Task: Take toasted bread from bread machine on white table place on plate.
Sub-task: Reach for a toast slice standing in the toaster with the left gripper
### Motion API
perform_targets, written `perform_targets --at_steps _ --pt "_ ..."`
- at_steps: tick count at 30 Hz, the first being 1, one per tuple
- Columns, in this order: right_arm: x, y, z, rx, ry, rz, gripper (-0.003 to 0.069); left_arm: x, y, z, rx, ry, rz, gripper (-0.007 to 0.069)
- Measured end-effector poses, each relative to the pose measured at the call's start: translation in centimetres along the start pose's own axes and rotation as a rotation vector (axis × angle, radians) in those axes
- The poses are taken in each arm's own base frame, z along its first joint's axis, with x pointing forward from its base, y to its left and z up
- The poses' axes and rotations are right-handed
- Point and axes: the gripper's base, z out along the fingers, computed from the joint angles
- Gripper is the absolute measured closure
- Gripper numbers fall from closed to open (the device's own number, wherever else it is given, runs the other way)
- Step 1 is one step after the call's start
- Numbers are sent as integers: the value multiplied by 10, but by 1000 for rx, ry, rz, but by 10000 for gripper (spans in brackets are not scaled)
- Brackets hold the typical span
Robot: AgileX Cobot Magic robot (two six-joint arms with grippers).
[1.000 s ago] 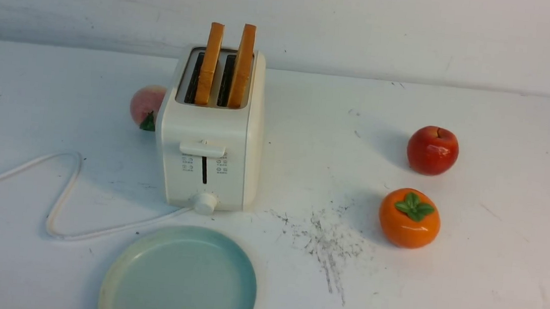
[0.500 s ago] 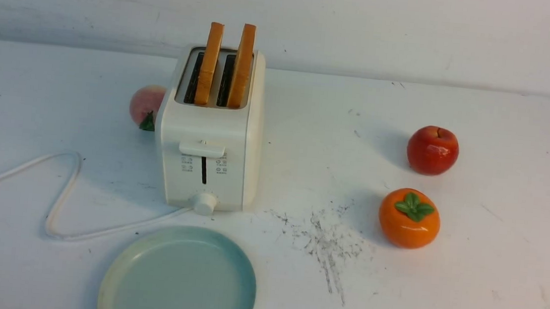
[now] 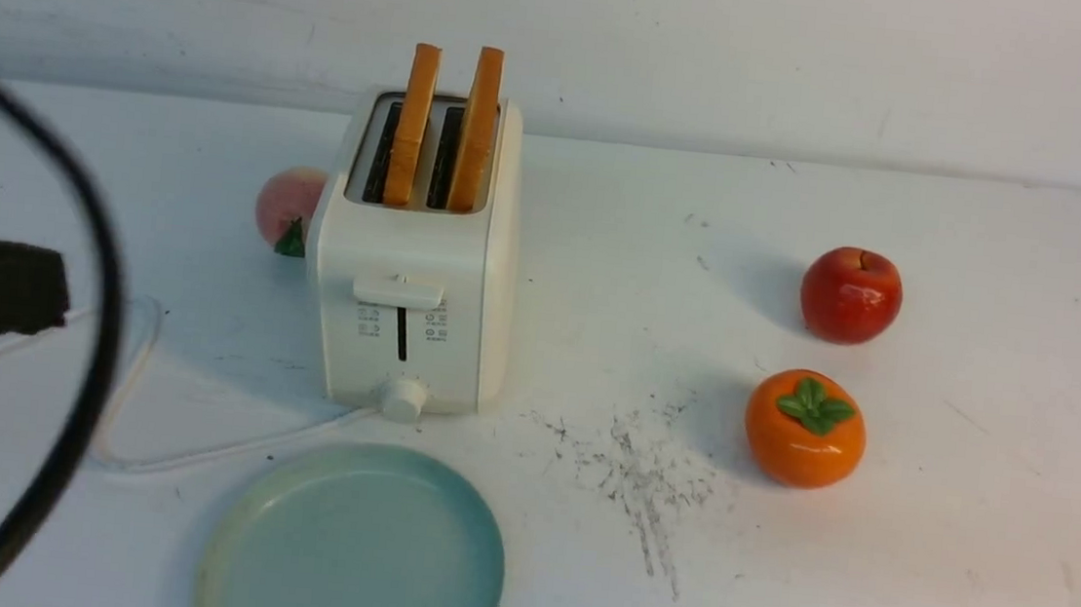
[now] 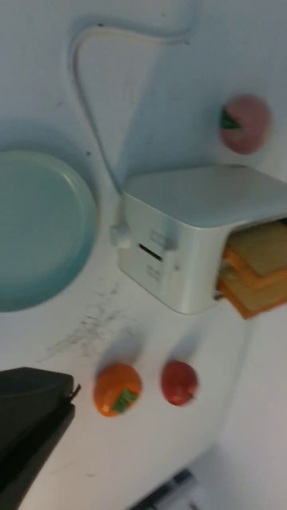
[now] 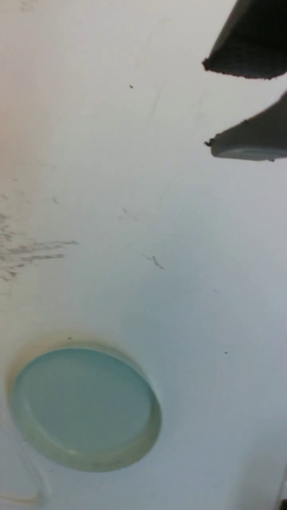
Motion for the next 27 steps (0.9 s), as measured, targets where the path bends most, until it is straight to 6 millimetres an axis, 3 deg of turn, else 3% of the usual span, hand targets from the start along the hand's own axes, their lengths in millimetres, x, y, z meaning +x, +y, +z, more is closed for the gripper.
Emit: perform_targets --at_steps 4,8,12,14,15,16,20,21,25,26,27 --pt "0 1 16 -84 58 -12 419 -44 -1 40 -26 151 47 638" --pt "1 4 19 -143 48 -27 419 -80 -8 74 -24 191 97 638" --pt "2 4 20 -152 49 -24 419 -96 -21 103 -6 214 172 638" --pt "2 4 21 -152 50 -26 419 -103 -33 130 11 220 275 638" --pt "2 4 21 -152 50 -26 419 -103 -34 132 12 220 282 638" --pt "3 4 21 -153 51 -26 419 -104 -39 152 12 223 327 636" --pt "3 4 21 -153 51 -26 419 -108 -40 180 -5 191 337 576" --pt "3 4 21 -153 51 -27 419 -109 -36 194 -24 163 331 498" --pt "3 4 21 -153 52 -27 420 -110 -27 216 -56 119 343 285" --pt "3 4 21 -153 52 -27 420 -110 -27 217 -58 118 344 274" --pt "3 4 21 -153 52 -27 424 -108 -23 227 -68 114 349 191"
